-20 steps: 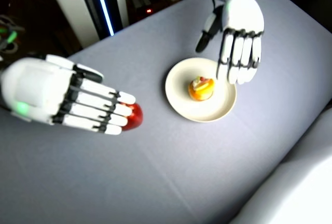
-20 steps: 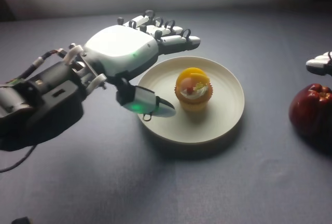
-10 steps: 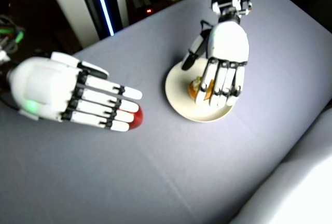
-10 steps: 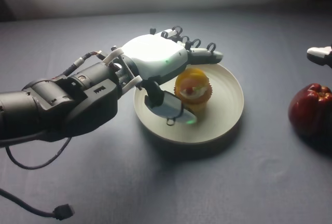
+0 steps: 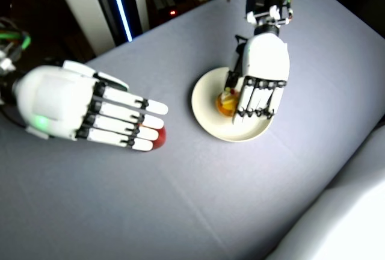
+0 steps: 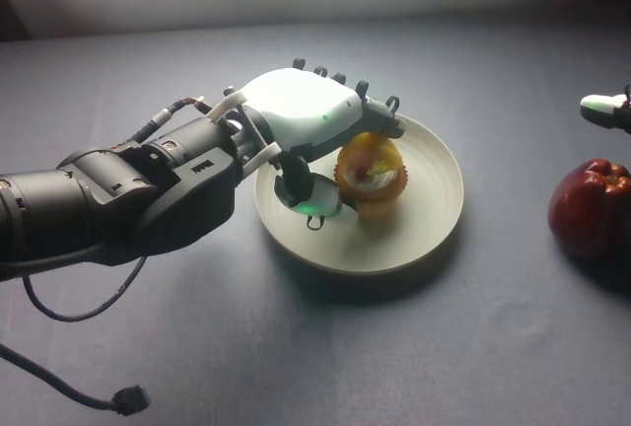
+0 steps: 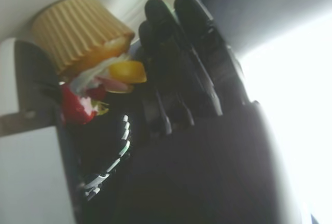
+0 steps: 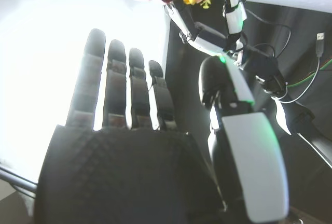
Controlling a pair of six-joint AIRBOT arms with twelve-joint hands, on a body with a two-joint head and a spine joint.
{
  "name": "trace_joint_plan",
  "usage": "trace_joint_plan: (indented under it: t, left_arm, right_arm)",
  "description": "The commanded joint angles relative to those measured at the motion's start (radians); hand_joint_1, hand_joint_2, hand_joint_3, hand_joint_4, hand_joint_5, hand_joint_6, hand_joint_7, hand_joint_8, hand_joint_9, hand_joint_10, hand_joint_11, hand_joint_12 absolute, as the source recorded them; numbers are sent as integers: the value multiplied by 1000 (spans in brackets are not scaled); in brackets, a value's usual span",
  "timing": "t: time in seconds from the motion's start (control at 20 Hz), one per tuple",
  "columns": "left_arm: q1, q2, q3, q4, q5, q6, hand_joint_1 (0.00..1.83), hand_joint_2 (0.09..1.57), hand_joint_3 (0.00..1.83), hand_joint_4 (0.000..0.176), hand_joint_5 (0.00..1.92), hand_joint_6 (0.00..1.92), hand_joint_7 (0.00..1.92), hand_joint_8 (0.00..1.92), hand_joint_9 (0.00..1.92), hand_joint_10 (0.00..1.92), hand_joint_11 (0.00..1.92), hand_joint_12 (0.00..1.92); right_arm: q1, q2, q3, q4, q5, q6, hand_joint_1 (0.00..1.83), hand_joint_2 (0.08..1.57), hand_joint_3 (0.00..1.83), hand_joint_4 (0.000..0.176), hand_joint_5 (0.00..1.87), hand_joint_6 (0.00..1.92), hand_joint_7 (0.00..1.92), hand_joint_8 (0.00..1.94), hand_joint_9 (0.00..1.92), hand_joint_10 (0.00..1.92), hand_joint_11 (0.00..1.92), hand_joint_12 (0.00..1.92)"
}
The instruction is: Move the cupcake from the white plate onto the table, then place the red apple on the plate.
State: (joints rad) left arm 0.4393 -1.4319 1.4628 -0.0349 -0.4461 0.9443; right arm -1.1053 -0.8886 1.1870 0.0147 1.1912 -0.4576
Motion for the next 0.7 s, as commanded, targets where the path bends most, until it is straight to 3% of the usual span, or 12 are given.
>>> trace_joint_plan:
  t: [0.0, 0.05, 0.1, 0.15, 0.2, 0.25, 0.35, 0.45, 0.5, 0.65]
  left_arm:
    - [-6, 0, 5, 3, -95, 3, 1067, 932, 0, 6, 639, 6, 765, 4, 914, 46, 503, 1111]
    - [-6, -1, 5, 2, -95, 2, 1057, 924, 0, 10, 650, 8, 771, 6, 935, 53, 531, 1124]
    - [-6, -2, 5, 2, -96, 2, 1083, 926, 0, 0, 791, 16, 886, 42, 1028, 107, 604, 1221]
    - [-5, -2, 4, -2, -102, 2, 1247, 1017, 3, 0, 1255, 113, 1085, 792, 1060, 705, 817, 1353]
    - [-4, -1, 4, -3, -103, 1, 1247, 1017, 3, 0, 1255, 113, 1085, 792, 1060, 705, 817, 1353]
    - [-2, -1, 4, -5, -105, 0, 1276, 1029, 0, 0, 1331, 125, 1110, 935, 1110, 818, 913, 1336]
    - [3, 5, 3, -14, -109, -4, 1295, 1029, 1, 0, 1338, 103, 1146, 946, 1186, 833, 986, 1271]
    - [9, 22, -5, -16, -130, -26, 1292, 1021, 2, 0, 1361, 79, 1159, 913, 1134, 736, 689, 1224]
    - [11, 36, -15, -21, -145, -26, 1296, 1026, 0, 0, 1349, 71, 1165, 916, 1156, 775, 785, 1347]
    - [13, 90, -58, -28, -201, -33, 1290, 1030, 0, 0, 1358, 66, 1145, 920, 1084, 754, 808, 1414]
  right_arm:
    - [9, 3, 6, 32, 122, 2, 601, 1385, 0, 10, 165, 1, 248, 1, 267, 1, 267, 80]
    - [9, 2, 6, 32, 122, 2, 622, 1386, 0, 0, 170, 2, 253, 2, 271, 2, 275, 77]
    - [9, 2, 6, 32, 122, 2, 625, 1390, 2, 2, 174, 3, 264, 6, 281, 5, 279, 75]
    - [9, 1, 6, 32, 122, 2, 627, 1388, 0, 1, 181, 5, 272, 8, 293, 9, 290, 77]
    - [9, 1, 6, 32, 122, 2, 627, 1388, 0, 1, 181, 5, 272, 8, 293, 9, 290, 77]
    - [9, 0, 6, 32, 122, 3, 641, 1385, 0, 0, 185, 4, 275, 6, 295, 7, 292, 74]
    - [9, 0, 6, 33, 122, 4, 654, 1389, 0, 0, 189, 2, 256, 0, 285, 1, 298, 66]
    - [9, 0, 6, 35, 122, 6, 651, 1385, 0, 0, 197, 5, 264, 4, 292, 3, 300, 64]
    - [8, 0, 5, 35, 122, 7, 651, 1387, 0, 0, 198, 5, 273, 8, 299, 6, 300, 63]
    - [6, 0, 3, 38, 122, 8, 651, 1389, 1, 0, 200, 2, 273, 2, 295, 0, 289, 52]
